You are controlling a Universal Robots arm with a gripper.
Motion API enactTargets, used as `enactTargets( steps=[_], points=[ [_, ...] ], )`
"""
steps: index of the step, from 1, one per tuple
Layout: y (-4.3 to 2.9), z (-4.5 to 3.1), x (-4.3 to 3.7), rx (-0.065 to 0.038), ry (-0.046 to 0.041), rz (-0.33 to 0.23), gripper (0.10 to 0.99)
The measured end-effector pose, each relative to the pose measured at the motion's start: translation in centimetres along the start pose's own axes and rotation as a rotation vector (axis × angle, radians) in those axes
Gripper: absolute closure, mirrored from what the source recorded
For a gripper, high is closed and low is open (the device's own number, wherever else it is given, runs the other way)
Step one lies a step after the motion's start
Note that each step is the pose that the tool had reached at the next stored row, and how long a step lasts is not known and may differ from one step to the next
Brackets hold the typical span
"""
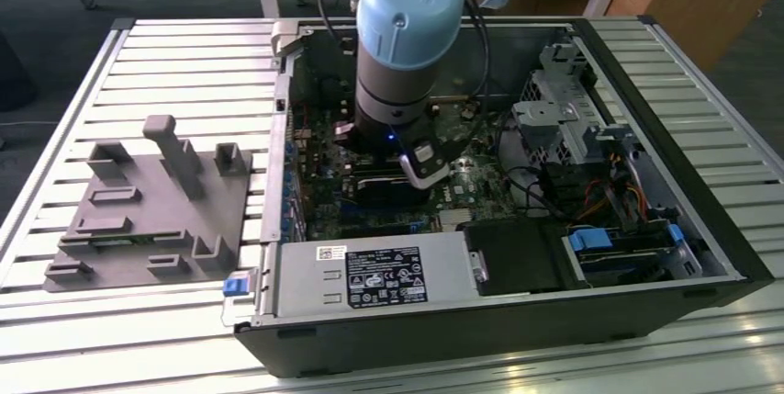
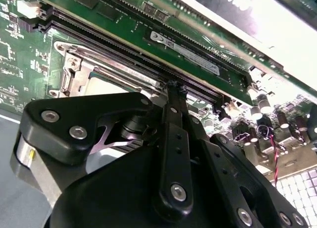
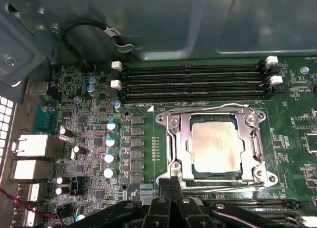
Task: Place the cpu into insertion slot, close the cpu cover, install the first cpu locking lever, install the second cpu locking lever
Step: 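Install the second cpu locking lever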
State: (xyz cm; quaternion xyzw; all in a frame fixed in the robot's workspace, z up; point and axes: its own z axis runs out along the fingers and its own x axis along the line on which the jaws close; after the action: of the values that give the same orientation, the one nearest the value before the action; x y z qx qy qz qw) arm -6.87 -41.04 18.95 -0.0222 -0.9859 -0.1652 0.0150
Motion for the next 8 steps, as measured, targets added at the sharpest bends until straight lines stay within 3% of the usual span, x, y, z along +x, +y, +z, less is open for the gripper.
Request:
enactTargets(
  steps=[8],
  points=[
    [0.07,0.39,0.48,-0.012,0.0006,0.000,0.980]
  ],
)
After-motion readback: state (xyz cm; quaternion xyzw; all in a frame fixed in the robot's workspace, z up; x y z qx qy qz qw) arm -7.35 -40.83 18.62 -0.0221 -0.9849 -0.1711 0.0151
